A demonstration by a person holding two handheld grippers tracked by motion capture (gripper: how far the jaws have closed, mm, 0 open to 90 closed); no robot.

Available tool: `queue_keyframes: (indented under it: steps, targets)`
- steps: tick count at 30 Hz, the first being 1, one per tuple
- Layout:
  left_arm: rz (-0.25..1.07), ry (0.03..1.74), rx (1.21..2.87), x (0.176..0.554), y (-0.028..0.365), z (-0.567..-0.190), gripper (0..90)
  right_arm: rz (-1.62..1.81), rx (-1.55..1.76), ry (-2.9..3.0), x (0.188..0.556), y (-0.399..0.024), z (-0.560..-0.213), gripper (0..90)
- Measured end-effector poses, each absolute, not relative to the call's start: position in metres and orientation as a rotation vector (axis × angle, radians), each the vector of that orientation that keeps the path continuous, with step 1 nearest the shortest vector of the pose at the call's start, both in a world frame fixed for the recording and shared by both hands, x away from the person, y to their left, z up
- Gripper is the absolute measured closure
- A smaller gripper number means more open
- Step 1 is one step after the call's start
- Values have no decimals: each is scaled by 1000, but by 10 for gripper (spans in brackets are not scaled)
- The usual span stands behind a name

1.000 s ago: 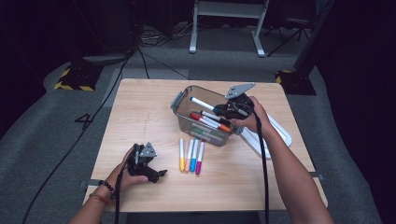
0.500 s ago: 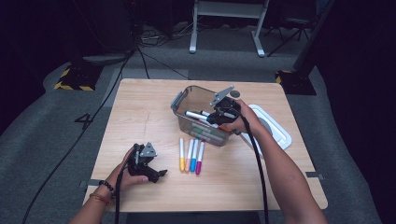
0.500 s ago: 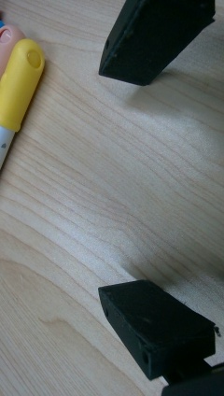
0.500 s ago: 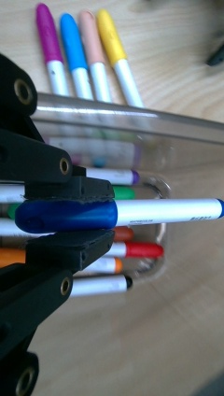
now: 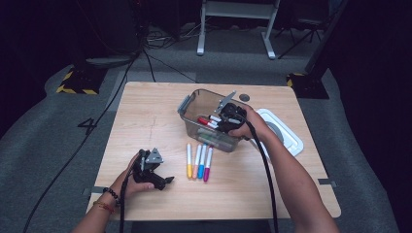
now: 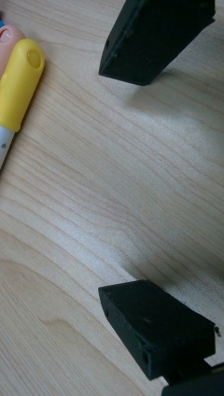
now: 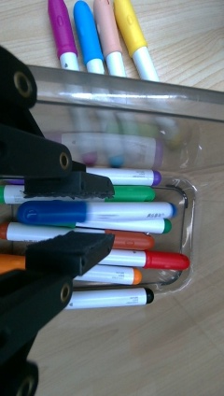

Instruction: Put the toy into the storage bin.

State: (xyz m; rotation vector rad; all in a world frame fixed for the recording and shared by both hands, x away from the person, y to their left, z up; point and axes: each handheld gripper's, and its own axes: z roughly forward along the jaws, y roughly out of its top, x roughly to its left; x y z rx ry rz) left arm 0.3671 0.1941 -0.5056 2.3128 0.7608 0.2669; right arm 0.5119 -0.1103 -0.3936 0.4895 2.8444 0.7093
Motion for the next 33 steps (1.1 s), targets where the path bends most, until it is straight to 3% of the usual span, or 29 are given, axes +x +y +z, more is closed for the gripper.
queue_keyframes:
  steps: [9,20,33]
  targets:
    - [266,760,2313,367,194,-506,5,876,610,2674,507,-134,-375,507]
    - [267,761,2313,367,194,-506,5,1120,715,2374,460,-196,-342,317]
    - [267,761,2313,367,194,-506,5,1225,768,2239,401,-254,-358,258]
